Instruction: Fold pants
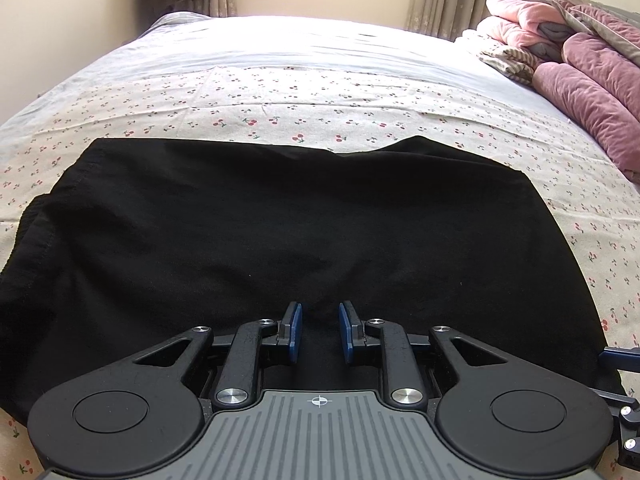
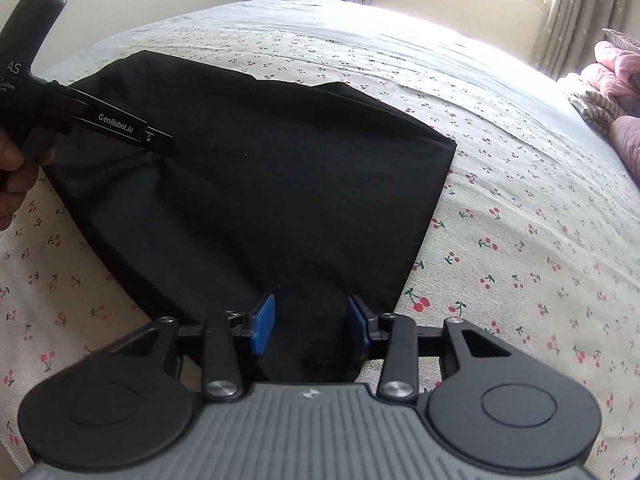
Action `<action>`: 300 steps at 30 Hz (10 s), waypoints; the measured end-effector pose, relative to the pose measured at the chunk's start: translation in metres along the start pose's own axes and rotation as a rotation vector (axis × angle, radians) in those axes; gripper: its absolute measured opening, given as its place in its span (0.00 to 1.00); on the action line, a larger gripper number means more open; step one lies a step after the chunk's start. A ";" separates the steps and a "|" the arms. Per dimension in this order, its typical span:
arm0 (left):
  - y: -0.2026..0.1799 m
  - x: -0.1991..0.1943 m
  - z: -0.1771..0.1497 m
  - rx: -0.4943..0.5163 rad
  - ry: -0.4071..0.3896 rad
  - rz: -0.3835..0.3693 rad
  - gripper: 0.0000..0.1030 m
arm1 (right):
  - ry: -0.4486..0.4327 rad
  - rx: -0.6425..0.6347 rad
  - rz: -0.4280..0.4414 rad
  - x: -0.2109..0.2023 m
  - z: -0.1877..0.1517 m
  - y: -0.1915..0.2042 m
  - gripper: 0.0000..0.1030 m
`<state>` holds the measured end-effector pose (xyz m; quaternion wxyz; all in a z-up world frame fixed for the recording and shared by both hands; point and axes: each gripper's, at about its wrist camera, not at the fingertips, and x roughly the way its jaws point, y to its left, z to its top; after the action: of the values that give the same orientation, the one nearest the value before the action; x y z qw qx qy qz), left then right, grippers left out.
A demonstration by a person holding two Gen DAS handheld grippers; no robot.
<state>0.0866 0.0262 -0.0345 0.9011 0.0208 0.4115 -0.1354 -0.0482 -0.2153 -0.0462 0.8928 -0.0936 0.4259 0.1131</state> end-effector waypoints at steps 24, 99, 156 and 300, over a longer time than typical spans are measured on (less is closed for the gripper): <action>0.001 0.033 0.048 -0.092 -0.020 0.066 0.39 | -0.010 0.014 0.046 -0.014 -0.008 -0.005 0.27; 0.035 -0.009 0.033 -0.174 0.004 -0.033 0.72 | -0.106 0.847 0.507 0.022 -0.030 -0.097 0.00; -0.306 0.010 0.125 0.244 0.040 0.010 0.02 | -0.267 0.797 0.436 -0.070 -0.040 -0.144 0.00; -0.019 0.018 0.020 -0.012 -0.012 -0.170 0.17 | -0.203 0.440 0.089 0.066 0.070 -0.207 0.34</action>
<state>0.1073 0.0005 -0.0330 0.8888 -0.0206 0.4071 -0.2092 0.1023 -0.3867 -0.0402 0.9240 0.1335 0.3522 0.0656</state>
